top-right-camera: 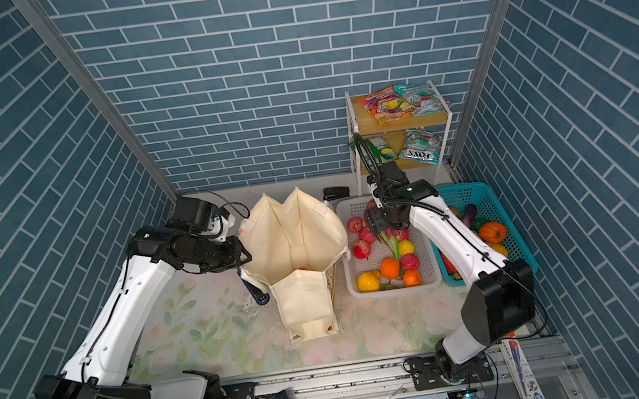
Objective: Place the food into the grocery bag and tie it
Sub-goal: 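Grasp the pink dragon fruit with the right gripper and lift it, then carry the dragon fruit over the bag and lower it inside with the right gripper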
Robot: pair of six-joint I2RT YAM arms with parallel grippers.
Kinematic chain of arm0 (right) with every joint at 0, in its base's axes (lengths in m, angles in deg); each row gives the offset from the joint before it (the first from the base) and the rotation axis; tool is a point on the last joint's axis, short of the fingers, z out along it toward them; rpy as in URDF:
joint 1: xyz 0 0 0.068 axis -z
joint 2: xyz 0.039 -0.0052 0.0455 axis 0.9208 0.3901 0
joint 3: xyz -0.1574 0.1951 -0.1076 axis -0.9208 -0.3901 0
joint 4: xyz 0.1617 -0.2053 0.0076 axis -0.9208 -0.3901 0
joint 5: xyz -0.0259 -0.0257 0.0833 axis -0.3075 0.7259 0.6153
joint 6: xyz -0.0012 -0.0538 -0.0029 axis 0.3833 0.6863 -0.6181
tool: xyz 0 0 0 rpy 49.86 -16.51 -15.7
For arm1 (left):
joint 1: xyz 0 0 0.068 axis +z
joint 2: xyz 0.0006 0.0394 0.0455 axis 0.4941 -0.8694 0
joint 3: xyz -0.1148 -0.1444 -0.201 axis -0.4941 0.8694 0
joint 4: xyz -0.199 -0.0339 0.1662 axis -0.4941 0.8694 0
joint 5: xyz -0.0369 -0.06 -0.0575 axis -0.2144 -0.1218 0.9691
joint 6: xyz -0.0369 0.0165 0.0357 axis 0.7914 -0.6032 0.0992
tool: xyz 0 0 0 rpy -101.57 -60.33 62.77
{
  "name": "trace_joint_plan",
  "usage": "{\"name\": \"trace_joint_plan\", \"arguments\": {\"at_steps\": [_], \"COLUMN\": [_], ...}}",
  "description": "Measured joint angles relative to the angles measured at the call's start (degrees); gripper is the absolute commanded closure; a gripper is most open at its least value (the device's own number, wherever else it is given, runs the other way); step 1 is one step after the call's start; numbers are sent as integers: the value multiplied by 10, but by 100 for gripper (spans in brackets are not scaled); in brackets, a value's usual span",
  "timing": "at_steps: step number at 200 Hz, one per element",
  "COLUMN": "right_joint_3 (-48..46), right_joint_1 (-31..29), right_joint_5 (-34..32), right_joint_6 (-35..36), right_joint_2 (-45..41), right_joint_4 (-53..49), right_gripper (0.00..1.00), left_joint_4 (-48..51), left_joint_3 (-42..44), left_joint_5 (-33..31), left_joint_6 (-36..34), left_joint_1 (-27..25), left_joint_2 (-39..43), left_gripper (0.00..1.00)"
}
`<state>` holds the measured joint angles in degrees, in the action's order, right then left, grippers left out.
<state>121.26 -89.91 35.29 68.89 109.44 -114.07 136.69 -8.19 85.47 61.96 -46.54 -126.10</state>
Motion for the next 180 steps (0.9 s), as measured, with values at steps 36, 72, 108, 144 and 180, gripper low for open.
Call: {"name": "trace_joint_plan", "arguments": {"at_steps": [36,72,108,144,180], "right_joint_3": [36,79,135,137,137], "right_joint_1": [-3,-57,-139,-186,-212], "right_joint_5": [34,58,92,127,152], "right_joint_6": [-1,-2,13,17,24], "right_joint_2": [-93,-100,-41,3,27], "right_joint_4": [81,150,167,169,164], "right_gripper": [58,58,60,61,62], "left_joint_4": [0,0,0,-1,-1], "left_joint_3": [0,-5,-9,-9,-9], "left_joint_5": [0,0,0,0,0], "left_joint_6": [-2,-3,-4,-4,-3], "left_joint_1": [0,0,0,0,0], "left_joint_2": [-10,-13,-14,-19,-19], "left_gripper": [67,67,67,67,67]}}
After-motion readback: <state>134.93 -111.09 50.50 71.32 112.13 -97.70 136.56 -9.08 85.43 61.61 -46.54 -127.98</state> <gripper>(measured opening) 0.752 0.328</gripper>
